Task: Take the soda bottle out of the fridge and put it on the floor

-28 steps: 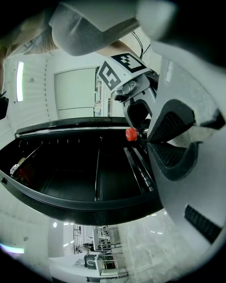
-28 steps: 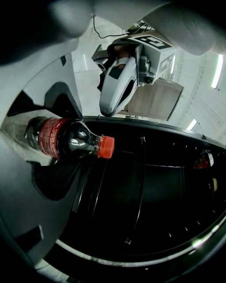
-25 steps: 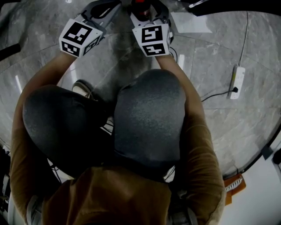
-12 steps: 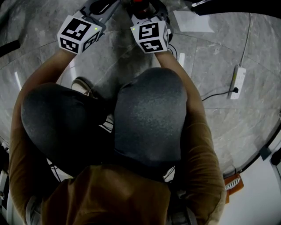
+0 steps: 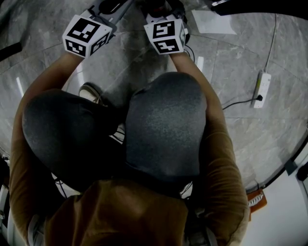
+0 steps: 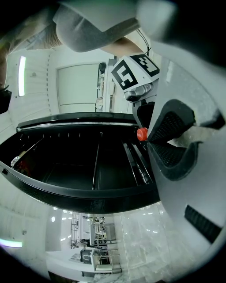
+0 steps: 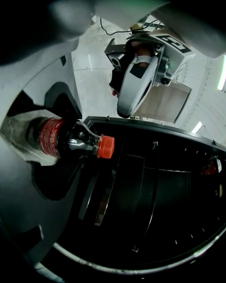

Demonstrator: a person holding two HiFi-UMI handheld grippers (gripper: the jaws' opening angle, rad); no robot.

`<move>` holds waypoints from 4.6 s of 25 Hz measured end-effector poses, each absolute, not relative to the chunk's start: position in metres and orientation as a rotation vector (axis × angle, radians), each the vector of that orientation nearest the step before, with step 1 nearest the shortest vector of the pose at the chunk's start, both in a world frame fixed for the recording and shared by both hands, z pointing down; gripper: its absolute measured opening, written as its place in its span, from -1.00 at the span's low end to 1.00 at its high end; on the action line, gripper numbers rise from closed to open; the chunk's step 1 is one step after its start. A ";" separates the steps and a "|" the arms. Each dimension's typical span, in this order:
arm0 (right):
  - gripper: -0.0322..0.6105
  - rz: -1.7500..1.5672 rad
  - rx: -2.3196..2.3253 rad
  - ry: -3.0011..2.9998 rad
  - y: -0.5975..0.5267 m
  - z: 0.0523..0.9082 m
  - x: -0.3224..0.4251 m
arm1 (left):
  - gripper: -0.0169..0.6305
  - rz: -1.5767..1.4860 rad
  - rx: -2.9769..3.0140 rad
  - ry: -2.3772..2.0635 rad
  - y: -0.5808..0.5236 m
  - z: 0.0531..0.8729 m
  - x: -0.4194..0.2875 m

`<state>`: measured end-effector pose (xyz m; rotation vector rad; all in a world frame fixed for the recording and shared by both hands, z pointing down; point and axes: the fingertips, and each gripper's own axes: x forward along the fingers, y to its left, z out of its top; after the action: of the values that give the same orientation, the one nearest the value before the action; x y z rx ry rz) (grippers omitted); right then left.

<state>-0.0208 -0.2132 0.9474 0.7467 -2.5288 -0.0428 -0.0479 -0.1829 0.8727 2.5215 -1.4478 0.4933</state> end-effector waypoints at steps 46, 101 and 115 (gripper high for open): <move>0.01 -0.047 0.701 -2.449 -0.197 0.921 0.006 | -0.95 0.443 2.561 -1.393 -0.192 0.851 -0.038; 0.01 0.054 0.790 -2.427 -0.155 0.387 0.030 | -0.95 0.371 2.519 -1.322 -0.141 0.345 0.004; 0.01 0.064 0.812 -2.388 -0.166 0.341 0.039 | -0.95 0.401 2.565 -1.273 -0.150 0.297 0.016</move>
<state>0.0389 -0.1660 0.3414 0.8121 -2.3875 0.0638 0.0157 -0.1501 0.2966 2.5651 -1.2735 0.4005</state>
